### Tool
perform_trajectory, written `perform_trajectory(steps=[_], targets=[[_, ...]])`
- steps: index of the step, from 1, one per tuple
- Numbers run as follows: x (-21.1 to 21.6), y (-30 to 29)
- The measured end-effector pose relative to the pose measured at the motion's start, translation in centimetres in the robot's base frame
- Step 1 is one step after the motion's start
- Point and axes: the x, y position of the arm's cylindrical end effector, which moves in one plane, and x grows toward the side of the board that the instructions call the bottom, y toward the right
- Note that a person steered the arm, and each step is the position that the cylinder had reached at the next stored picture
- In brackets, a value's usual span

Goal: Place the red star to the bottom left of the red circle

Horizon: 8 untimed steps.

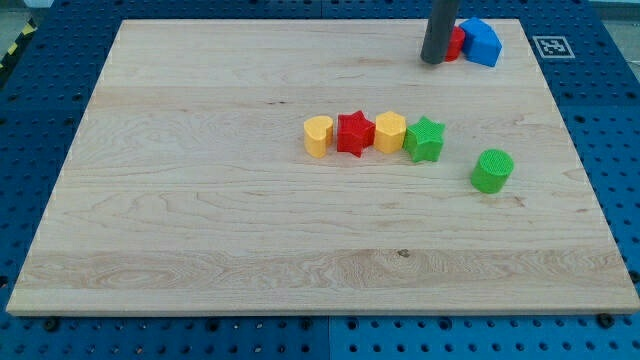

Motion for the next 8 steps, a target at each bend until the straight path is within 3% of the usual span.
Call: perform_trajectory(steps=[3,4,6,8], targets=[[-0.5,-0.1],[-0.5,-7.6],[5.3,-24.1],[10.6,-23.1]])
